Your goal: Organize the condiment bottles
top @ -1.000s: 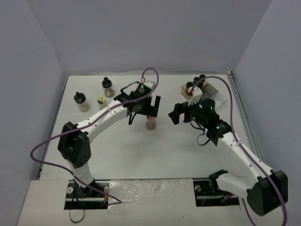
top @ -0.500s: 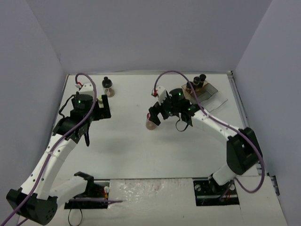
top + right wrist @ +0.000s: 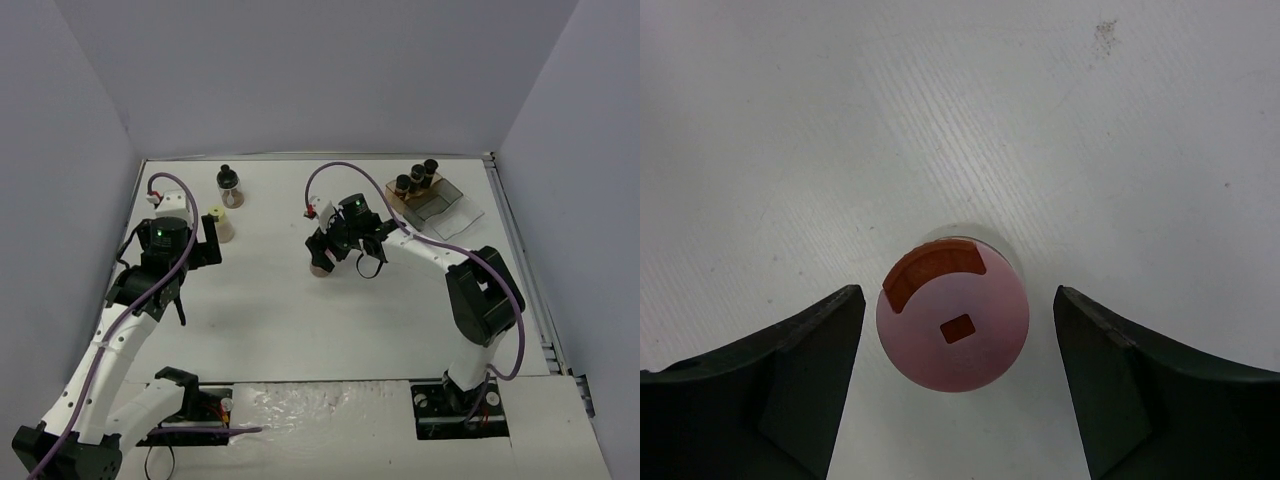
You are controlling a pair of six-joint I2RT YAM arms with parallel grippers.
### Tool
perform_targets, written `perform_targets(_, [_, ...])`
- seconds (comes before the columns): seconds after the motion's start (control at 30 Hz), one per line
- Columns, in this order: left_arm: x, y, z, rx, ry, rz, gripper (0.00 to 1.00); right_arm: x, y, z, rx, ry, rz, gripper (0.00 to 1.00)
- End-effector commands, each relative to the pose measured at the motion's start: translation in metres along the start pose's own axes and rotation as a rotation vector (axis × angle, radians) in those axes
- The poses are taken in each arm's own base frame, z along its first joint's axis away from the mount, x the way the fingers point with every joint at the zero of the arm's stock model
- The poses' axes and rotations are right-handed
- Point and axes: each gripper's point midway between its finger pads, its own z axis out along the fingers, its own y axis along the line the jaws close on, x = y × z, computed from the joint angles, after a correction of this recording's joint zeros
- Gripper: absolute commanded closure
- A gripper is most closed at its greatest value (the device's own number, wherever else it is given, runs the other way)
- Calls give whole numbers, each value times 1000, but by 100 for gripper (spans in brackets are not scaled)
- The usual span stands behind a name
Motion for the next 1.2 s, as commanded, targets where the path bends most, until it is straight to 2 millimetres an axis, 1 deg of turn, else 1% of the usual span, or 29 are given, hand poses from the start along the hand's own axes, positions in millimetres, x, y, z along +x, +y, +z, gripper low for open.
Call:
perform_targets(0.0, [-29,2,-3,-13,-82,-16,3,-31,-12,-2,58,-76,-57,42])
perform_targets(0.03, [-28,2,-2,-13,-78,-15,3,-31,-14,-2,66,-77,-56,49])
perform_targets(0.1, [-27,1,0,-10,-70,-13,3,-32,-18,-2,84,-85,-52,60])
perform_targets(0.2, [-27,1,1,-10,-65,-12,3,-35,-23,-8,115,-108,-31,80])
perform_targets(0.23, [-27,1,1,-11,-65,-13,3,-36,-27,-12,133,-116,-23,84])
perform_targets(0.27, [-27,1,0,-13,-66,-14,3,-43,-35,-23,177,-144,-8,89])
perform_targets(0.3, [-27,1,0,-11,-66,-14,3,-49,-45,-37,215,-171,8,94])
perform_targets(0.37, [-26,1,1,-9,-63,-14,3,-59,-71,-64,322,-223,92,100])
perform_targets(0.43, [-25,1,2,-11,-56,-12,3,-70,-95,-95,421,-278,158,100])
perform_targets(0.5, [-25,1,4,-13,-50,-11,3,-69,-133,-134,584,-316,258,100])
perform_targets(0.53, [-24,1,4,-13,-47,-12,3,-69,-149,-155,661,-333,288,100])
perform_targets(0.6, [-23,0,5,-10,-39,-12,3,-65,-182,-199,813,-359,354,100])
perform_targets(0.63, [-24,-1,5,-6,-39,-12,3,-60,-195,-215,868,-365,387,100])
perform_targets(0.67, [-23,-1,5,-3,-39,-12,3,-55,-206,-228,914,-369,417,100])
perform_targets(0.73, [-23,-2,5,1,-36,-10,3,-37,-233,-256,1023,-386,504,100])
perform_targets(0.77, [-23,-2,5,1,-35,-10,3,-29,-244,-266,1060,-391,534,100])
perform_targets(0.83, [-23,-1,5,-2,-36,-10,3,-15,-264,-275,1092,-390,578,100])
perform_targets(0.9, [-23,-1,5,-3,-36,-12,3,-5,-281,-269,1081,-374,602,100])
perform_targets(1.0, [-22,-1,5,-3,-34,-11,3,8,-308,-273,1109,-371,620,100])
perform_targets(1.17, [-21,-1,7,-5,-26,-10,3,20,-335,-263,1119,-346,631,100])
